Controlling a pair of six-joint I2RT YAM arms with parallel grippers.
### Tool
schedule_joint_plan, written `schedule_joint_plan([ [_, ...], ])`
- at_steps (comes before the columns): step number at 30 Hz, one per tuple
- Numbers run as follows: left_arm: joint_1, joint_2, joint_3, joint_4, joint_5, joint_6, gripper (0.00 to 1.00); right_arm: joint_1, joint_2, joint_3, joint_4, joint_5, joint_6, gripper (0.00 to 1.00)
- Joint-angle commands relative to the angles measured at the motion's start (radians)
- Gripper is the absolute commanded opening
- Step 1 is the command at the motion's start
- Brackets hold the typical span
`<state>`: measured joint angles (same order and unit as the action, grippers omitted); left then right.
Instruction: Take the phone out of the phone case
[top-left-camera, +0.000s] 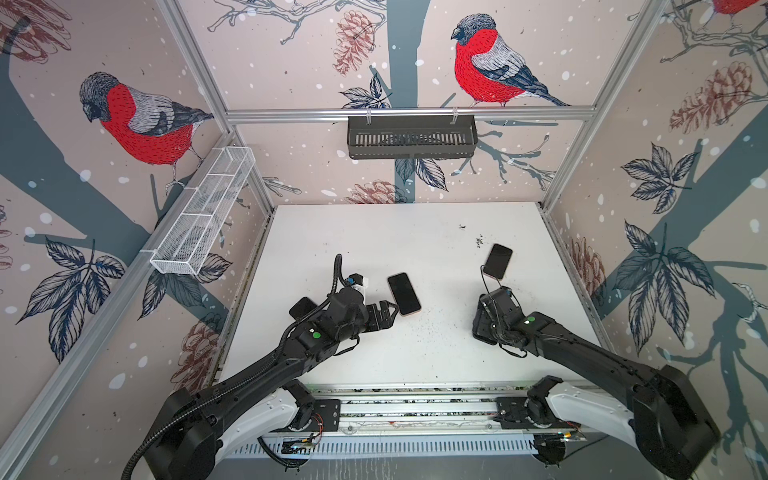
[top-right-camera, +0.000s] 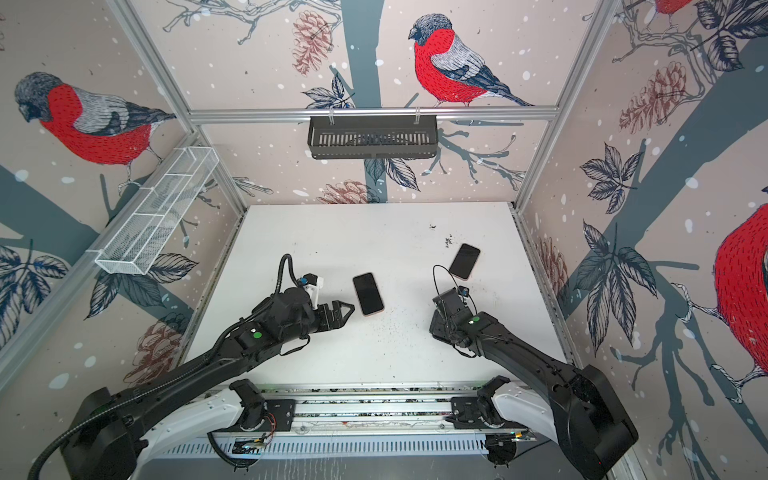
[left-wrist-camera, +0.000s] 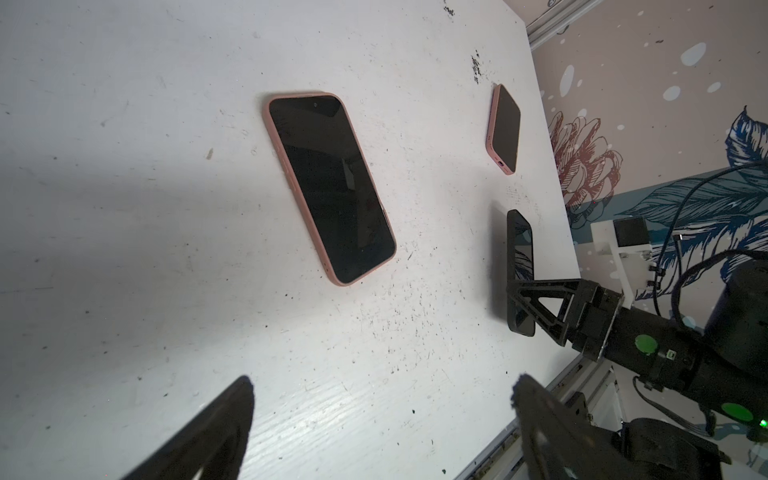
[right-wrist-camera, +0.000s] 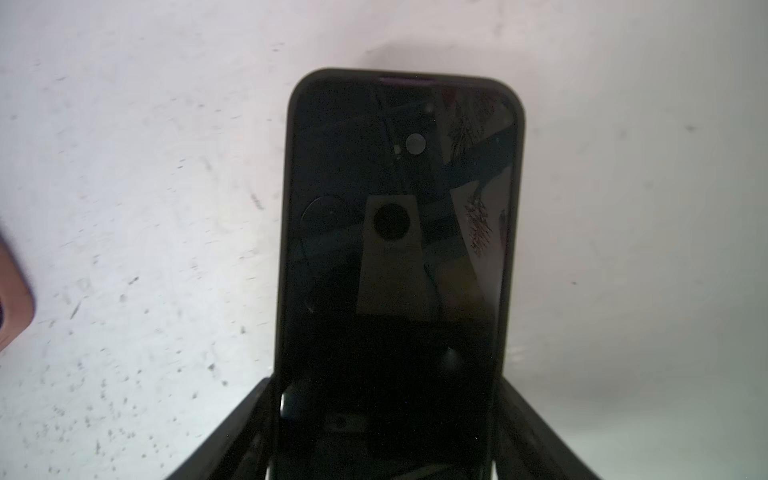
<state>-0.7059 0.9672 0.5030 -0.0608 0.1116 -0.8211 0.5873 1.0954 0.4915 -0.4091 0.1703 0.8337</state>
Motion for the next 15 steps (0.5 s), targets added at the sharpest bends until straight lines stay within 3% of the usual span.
schedule_joint_plan([
  [1, 0.000, 0.004, -0.015, 0.102, 0.030, -0.043, 0.96, 0.044, 0.007, 0.017, 0.106, 0.011, -0.044, 0.44],
  [15, -0.001, 0.049, -0.085, 0.482, 0.147, -0.135, 0.92, 0.308, -0.031, 0.065, 0.340, 0.059, -0.216, 0.35],
])
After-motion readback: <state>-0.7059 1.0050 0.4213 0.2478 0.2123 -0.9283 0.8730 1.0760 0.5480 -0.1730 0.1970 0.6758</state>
